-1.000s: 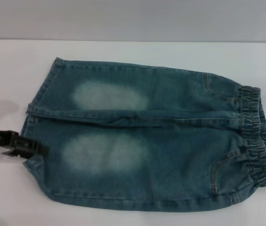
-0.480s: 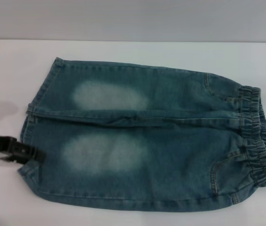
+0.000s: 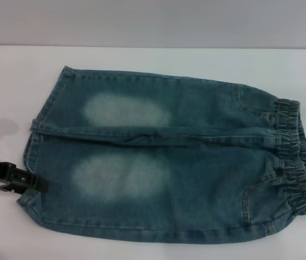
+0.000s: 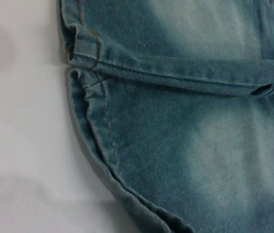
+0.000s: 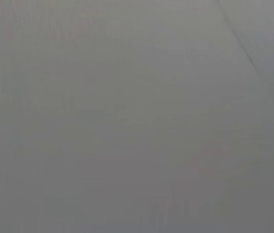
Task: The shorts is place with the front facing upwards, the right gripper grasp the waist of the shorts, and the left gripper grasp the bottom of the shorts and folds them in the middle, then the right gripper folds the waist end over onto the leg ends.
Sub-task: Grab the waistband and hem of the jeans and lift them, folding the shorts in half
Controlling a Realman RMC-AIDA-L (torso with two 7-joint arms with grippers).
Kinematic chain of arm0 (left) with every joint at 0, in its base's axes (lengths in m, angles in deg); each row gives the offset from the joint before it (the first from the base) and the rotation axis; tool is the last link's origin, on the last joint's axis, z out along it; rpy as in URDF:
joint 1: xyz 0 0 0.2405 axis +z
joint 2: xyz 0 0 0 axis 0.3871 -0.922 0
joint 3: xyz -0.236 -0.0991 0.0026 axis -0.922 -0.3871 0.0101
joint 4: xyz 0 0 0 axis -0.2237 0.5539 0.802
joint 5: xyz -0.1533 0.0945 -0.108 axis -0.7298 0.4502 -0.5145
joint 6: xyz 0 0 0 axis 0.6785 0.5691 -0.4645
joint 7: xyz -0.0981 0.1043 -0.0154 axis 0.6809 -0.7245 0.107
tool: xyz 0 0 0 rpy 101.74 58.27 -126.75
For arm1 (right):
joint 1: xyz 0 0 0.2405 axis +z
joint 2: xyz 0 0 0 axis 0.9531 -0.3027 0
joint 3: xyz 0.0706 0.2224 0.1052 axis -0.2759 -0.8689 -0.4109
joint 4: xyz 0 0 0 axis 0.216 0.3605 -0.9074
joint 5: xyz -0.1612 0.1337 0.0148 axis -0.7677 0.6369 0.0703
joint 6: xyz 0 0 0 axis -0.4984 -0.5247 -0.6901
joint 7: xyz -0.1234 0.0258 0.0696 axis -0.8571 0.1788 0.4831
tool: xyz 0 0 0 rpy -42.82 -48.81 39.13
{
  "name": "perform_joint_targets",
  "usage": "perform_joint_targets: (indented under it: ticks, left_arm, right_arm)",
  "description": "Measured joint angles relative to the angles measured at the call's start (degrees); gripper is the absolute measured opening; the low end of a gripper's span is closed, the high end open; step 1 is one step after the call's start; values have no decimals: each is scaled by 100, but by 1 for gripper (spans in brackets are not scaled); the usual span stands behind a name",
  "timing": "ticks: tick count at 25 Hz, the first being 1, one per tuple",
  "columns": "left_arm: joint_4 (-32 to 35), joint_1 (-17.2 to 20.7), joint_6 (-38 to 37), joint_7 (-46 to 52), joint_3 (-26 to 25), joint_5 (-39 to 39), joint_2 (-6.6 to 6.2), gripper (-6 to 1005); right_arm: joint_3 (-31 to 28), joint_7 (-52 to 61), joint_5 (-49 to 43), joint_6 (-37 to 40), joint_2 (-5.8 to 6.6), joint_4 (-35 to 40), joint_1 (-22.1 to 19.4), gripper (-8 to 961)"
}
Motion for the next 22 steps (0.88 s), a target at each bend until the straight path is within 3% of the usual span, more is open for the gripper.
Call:
perform_joint_targets:
  ticks: [22]
  left_arm:
    - [0,-66,-45,35,5,201,22,763]
  right_arm:
    - [-36,0,19,-164,13,27,93,608]
